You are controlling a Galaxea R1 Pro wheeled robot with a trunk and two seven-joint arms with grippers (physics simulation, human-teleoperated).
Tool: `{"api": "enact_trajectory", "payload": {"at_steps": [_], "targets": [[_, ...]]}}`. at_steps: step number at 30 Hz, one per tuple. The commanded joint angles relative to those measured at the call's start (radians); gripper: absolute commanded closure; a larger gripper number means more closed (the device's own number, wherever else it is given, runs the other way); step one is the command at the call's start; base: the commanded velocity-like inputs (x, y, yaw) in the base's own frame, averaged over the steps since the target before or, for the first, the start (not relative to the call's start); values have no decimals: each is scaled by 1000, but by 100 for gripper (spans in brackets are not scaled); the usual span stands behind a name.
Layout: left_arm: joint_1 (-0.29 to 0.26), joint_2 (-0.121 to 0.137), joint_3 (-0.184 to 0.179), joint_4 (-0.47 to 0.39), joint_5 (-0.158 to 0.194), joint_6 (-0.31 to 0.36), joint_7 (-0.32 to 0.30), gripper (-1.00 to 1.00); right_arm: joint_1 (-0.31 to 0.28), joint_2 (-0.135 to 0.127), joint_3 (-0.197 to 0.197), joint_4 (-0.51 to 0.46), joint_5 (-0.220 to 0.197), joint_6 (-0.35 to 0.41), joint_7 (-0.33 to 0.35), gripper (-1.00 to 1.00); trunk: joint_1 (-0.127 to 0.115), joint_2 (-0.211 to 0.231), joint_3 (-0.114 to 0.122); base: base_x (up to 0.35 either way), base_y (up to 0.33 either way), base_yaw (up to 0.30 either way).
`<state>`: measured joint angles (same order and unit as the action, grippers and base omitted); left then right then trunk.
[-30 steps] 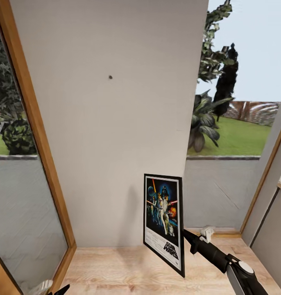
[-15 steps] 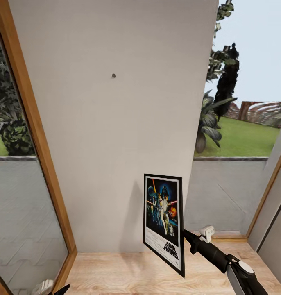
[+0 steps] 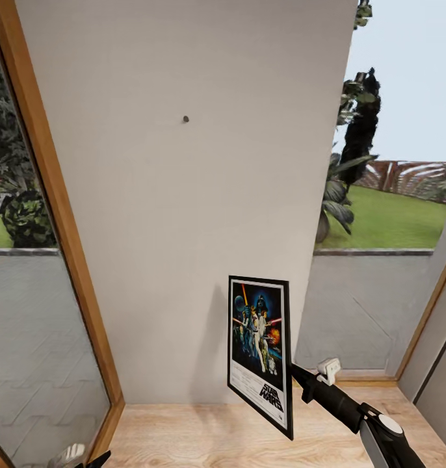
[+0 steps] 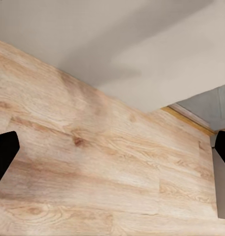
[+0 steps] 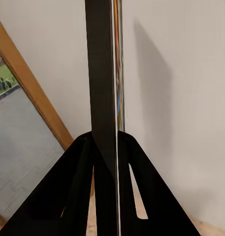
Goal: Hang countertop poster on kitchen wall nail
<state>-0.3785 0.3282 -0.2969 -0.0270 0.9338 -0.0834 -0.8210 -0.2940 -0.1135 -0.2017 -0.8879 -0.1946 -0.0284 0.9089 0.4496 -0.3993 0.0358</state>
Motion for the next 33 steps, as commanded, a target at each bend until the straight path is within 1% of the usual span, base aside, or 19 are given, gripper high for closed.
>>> {"api": "enact_trajectory", "payload": {"at_steps": [1,9,15,16,17,19,21,22,24,27,28,29,30,33], "targets": [[0,0,-8,1,3,-9,-1,-100,0,0,-1,1,-5,-1,5,100,0,-1,0,24,25,0],[0,0,-8,1,3,-9,-1,-100,0,0,-1,1,-5,-1,5,100,0,-1,0,88,8,0],[0,-2,-9,3,3,-9,-2,-100,0,-1,1,-7,-6,2,16,100,0,-1,0,21,0,0],[13,-2,-8,4,4,-9,-6,-100,0,-3,4,-39,-6,6,36,100,0,-1,0,0,0,0],[20,-2,-8,4,4,-9,-6,-100,0,-3,4,-48,-6,7,41,100,0,-1,0,0,0,0],[49,-2,-8,4,5,-9,-6,-100,0,-3,6,-99,-7,16,58,100,0,-1,0,0,0,0],[58,-2,-8,4,5,-9,-7,-100,0,-3,7,-133,-7,31,63,100,0,-1,0,0,0,0],[64,-2,-9,5,5,-9,-7,-100,0,-2,8,-172,-8,59,67,100,0,-1,0,0,0,0],[70,-4,-9,5,5,-10,-7,-100,0,0,9,-263,-8,149,70,100,0,-1,0,0,0,0],[73,-4,-9,5,5,-10,-8,-100,0,1,17,-323,-8,212,72,100,0,-1,0,0,0,0],[73,-4,-9,5,5,-10,-8,-100,0,1,24,-341,-8,230,72,100,0,-1,0,0,0,0],[74,-4,-9,5,5,-10,-8,-100,-2,1,43,-379,-8,265,71,100,0,-1,0,0,0,0],[74,-4,-9,5,5,-10,-9,-100,-28,3,76,-487,-11,385,70,100,0,-1,0,0,0,0],[75,-4,-9,5,5,-10,-8,-100,-68,4,88,-526,-13,463,71,100,0,-1,0,0,0,0]]}}
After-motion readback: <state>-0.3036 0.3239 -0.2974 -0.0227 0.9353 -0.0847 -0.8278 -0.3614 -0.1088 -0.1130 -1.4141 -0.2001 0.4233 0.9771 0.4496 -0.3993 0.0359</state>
